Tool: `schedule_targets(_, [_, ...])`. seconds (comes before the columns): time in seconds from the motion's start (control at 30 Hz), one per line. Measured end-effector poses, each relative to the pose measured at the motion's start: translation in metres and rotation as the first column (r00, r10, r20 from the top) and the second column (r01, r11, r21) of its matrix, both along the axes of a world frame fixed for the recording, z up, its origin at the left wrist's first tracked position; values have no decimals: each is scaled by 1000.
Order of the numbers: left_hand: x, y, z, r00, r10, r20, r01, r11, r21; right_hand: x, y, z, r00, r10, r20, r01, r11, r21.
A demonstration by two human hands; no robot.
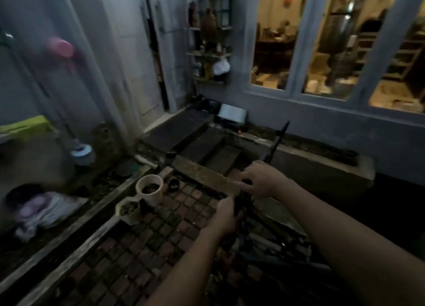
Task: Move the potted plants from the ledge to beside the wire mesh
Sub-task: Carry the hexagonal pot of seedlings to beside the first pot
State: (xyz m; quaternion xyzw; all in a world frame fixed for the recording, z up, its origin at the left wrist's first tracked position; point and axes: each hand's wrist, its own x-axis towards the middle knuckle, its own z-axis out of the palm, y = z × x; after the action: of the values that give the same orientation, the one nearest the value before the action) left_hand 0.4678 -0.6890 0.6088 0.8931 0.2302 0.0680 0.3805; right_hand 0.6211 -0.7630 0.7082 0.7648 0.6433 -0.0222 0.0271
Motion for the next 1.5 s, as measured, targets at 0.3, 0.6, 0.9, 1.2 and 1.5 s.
schedule_targets(0.3, [21,50,-12,933,-352,74,349,838,-419,19,39,0,998,-53,18,55,996,-75])
schedule_targets(0.6, [32,214,8,972,-233,-13,186,807,-561,87,181,11,968,138,-211,-117,987,109])
schedule_targets(0.9, [-73,441,-32,909,416,-25,-396,844,-361,22,422,-60,928,200,-313,-148,972,181])
schedule_targets(1.2, [-192,637,-263,773,619,-137,-632,769,-95,-96,630,-313,867,146,-477,-74,983,167])
schedule_targets(1.5, [-225,727,-591,774,489,-403,-505,860,74,-133,750,-661,838,182,-515,-68,970,232])
